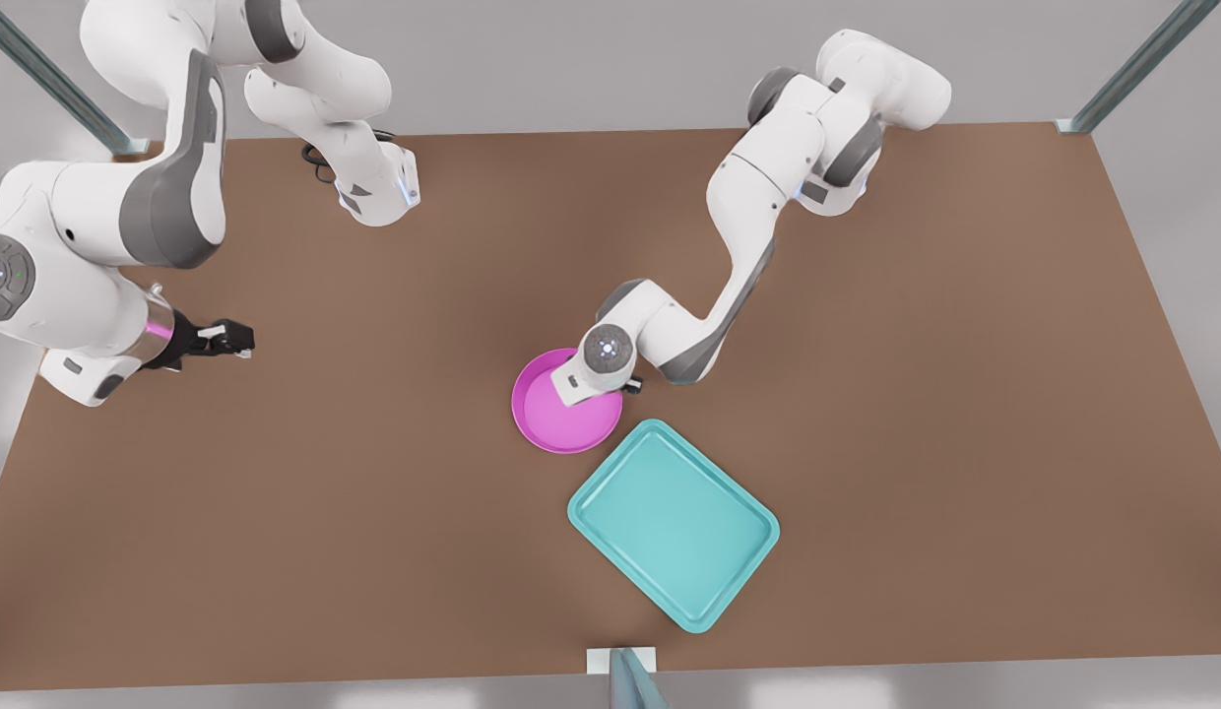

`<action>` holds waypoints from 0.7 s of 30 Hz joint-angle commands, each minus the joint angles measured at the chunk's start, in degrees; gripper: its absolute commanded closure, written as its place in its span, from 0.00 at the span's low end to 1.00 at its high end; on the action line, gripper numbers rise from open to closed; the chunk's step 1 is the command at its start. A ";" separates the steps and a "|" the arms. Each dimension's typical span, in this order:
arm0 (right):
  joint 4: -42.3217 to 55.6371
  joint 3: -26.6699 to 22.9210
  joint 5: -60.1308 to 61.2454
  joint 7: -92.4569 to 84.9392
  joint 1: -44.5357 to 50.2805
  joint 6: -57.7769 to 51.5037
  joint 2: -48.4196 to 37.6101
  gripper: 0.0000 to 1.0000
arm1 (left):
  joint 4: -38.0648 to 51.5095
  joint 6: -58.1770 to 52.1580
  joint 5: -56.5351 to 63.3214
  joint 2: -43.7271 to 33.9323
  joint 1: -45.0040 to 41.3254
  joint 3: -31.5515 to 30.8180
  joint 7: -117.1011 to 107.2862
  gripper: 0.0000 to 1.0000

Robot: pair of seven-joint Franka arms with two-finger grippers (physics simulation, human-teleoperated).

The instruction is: Place the orange on the plate with the left arm and the plate on the tray with the right arm

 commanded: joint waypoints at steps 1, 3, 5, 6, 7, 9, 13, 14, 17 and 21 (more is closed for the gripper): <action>-1.49 -0.01 3.71 0.43 0.31 1.47 1.73 0.00 | 1.90 8.83 -0.52 1.49 -0.01 -1.30 -30.39 0.33; -2.37 0.08 8.98 0.43 0.92 5.17 5.69 0.00 | 2.86 13.67 -0.43 2.28 0.07 -2.18 -31.01 0.00; -6.85 0.17 17.16 1.57 4.00 9.82 8.24 0.00 | 2.07 12.97 0.27 1.49 0.25 -1.66 -30.13 0.00; -8.86 0.17 21.20 2.37 6.98 13.15 9.47 0.00 | 1.90 9.21 0.53 0.88 0.87 -0.52 -29.26 0.00; -11.24 0.17 22.17 2.37 8.13 16.84 9.38 0.00 | 1.90 3.25 0.36 -0.17 0.95 1.15 -24.97 0.00; -16.69 0.43 27.09 2.80 11.56 23.18 9.38 0.00 | 2.07 -34.74 0.71 -13.79 8.42 9.93 -0.08 0.00; -19.33 0.52 33.86 3.25 20.34 32.06 14.21 0.00 | 2.69 -49.88 0.45 -29.36 8.42 29.02 20.06 0.00; -19.25 0.52 33.95 3.33 21.23 35.48 16.05 0.00 | 2.69 -49.79 0.53 -29.36 8.42 29.28 20.23 0.00; -19.16 0.52 40.01 3.42 23.42 43.23 20.81 0.00 | -6.88 -42.24 16.01 -41.65 27.05 5.46 26.47 0.00; -19.24 -0.01 41.16 3.25 22.11 44.98 21.51 0.00 | -12.34 -37.04 6.69 -47.90 28.29 9.94 25.95 0.00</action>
